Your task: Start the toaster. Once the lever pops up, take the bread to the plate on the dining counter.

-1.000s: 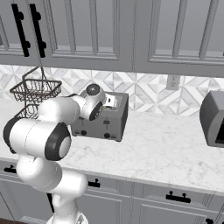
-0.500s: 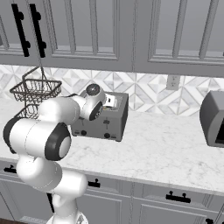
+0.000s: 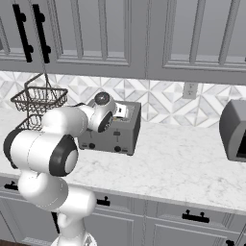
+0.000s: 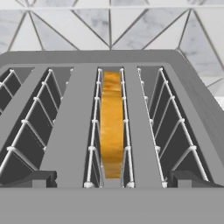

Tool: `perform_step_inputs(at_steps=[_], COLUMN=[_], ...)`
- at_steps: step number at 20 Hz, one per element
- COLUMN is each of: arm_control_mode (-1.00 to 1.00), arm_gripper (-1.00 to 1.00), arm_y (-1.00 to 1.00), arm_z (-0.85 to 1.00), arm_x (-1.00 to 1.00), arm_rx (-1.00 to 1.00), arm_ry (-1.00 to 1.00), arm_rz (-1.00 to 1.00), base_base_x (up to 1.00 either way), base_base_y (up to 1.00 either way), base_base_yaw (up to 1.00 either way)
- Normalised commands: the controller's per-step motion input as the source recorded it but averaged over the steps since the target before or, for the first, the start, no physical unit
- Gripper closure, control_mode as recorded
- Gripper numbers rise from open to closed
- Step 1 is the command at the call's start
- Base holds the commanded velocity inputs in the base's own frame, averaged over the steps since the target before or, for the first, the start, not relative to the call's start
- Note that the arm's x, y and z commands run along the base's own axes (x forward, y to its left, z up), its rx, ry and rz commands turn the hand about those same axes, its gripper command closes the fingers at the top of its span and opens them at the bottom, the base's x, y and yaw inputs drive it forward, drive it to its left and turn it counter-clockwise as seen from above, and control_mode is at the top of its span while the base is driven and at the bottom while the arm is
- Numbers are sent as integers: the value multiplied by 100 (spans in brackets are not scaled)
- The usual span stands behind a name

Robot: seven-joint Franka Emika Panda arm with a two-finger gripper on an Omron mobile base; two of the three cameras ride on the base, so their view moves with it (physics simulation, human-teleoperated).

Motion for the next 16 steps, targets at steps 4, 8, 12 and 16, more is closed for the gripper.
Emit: perform_step_inputs(at_steps=[4,8,12,16], arm_control_mode=[-100,-100,-100,-100], arm_gripper=[-100,-100,-100,-100], arm_y=[0,0,0,0], arm_z=[0,0,0,0], arm_x=[0,0,0,0], arm_rx=[0,0,0,0], arm_ry=[0,0,0,0], arm_rz=[0,0,0,0], base_base_x=[0,0,0,0], base_base_y=[0,0,0,0], base_base_yaw=[0,0,0,0])
